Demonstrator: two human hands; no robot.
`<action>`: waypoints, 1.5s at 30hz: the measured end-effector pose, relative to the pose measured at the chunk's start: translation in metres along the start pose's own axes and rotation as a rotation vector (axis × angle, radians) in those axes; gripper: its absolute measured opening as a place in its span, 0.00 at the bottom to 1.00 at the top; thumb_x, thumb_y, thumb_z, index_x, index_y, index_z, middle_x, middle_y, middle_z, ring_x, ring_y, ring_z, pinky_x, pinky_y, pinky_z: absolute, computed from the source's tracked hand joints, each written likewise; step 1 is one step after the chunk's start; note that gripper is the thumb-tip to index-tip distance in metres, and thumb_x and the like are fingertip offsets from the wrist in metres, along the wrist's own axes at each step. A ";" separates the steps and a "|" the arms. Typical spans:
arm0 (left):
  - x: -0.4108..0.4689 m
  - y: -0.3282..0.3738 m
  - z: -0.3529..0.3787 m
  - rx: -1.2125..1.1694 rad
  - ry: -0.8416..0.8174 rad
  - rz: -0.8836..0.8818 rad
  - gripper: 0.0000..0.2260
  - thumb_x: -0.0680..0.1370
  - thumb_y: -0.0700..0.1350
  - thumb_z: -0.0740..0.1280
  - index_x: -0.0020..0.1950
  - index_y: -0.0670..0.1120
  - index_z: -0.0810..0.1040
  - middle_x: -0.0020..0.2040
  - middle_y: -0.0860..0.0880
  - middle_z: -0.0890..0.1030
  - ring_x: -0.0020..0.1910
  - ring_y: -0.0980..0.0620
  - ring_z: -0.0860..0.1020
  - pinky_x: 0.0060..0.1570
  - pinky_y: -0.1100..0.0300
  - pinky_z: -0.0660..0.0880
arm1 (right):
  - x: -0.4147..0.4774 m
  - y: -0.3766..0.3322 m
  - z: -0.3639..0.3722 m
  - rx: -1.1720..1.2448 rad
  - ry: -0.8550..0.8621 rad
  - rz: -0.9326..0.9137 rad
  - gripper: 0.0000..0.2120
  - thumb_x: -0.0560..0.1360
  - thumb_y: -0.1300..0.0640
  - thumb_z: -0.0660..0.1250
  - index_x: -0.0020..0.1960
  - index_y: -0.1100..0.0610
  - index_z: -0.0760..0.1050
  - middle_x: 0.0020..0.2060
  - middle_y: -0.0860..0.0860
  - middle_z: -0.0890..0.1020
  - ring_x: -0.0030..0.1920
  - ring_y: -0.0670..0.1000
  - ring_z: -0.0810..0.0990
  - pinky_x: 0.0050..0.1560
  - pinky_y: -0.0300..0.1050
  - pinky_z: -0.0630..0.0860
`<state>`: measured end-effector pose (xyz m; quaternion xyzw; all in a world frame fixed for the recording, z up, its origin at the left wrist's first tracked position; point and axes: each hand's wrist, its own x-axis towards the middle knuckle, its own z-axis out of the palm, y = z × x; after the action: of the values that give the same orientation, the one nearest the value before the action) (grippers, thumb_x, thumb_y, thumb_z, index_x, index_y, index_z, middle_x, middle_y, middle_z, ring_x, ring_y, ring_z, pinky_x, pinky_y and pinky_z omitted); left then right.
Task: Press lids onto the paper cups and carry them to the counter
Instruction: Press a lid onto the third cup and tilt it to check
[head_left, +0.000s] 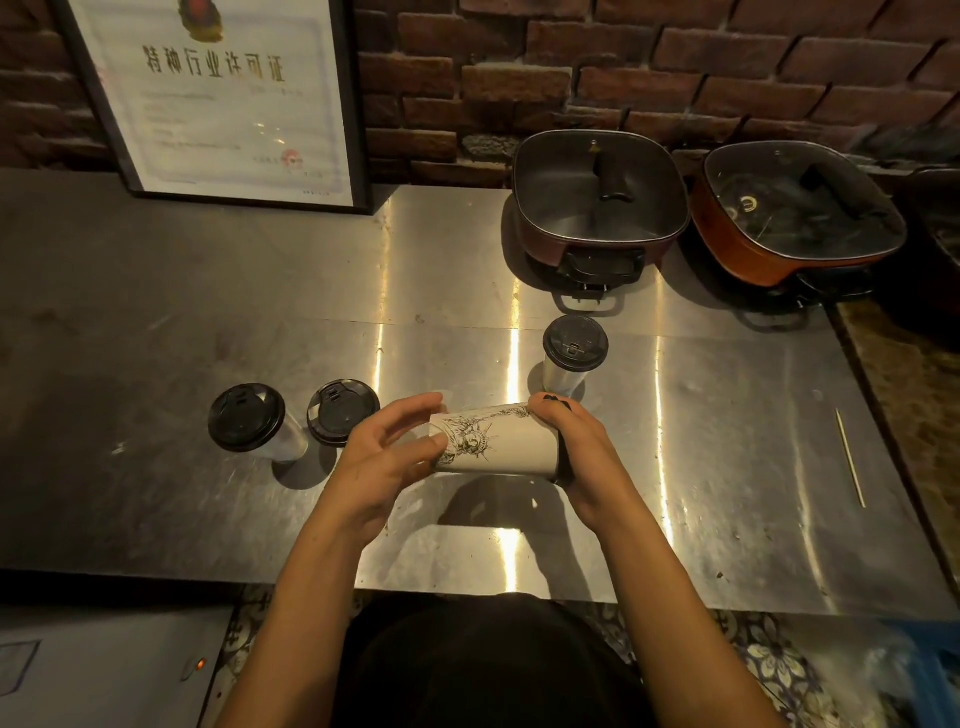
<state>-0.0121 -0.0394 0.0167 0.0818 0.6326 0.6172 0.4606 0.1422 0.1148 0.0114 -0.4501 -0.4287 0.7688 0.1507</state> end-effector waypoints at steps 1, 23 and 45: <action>0.001 0.000 0.000 0.004 0.013 -0.017 0.14 0.78 0.35 0.72 0.60 0.48 0.84 0.58 0.45 0.85 0.56 0.46 0.85 0.51 0.50 0.84 | 0.000 0.001 0.000 0.002 -0.002 0.000 0.16 0.77 0.49 0.70 0.61 0.55 0.79 0.52 0.54 0.83 0.49 0.50 0.82 0.37 0.43 0.77; -0.001 0.007 0.008 0.042 0.042 -0.047 0.12 0.77 0.39 0.73 0.60 0.50 0.83 0.59 0.42 0.85 0.59 0.41 0.84 0.49 0.51 0.84 | 0.006 0.005 -0.006 0.077 -0.028 -0.031 0.10 0.76 0.50 0.72 0.55 0.53 0.81 0.47 0.55 0.84 0.45 0.51 0.84 0.38 0.45 0.78; -0.008 0.014 0.013 0.154 0.027 0.101 0.15 0.77 0.36 0.72 0.61 0.51 0.82 0.61 0.47 0.82 0.63 0.44 0.81 0.60 0.45 0.82 | 0.012 0.011 -0.007 0.074 -0.005 -0.045 0.21 0.68 0.42 0.72 0.57 0.49 0.81 0.58 0.58 0.82 0.54 0.57 0.82 0.37 0.45 0.75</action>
<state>-0.0050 -0.0325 0.0349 0.1403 0.6796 0.5901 0.4125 0.1427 0.1190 -0.0060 -0.4326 -0.4102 0.7816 0.1835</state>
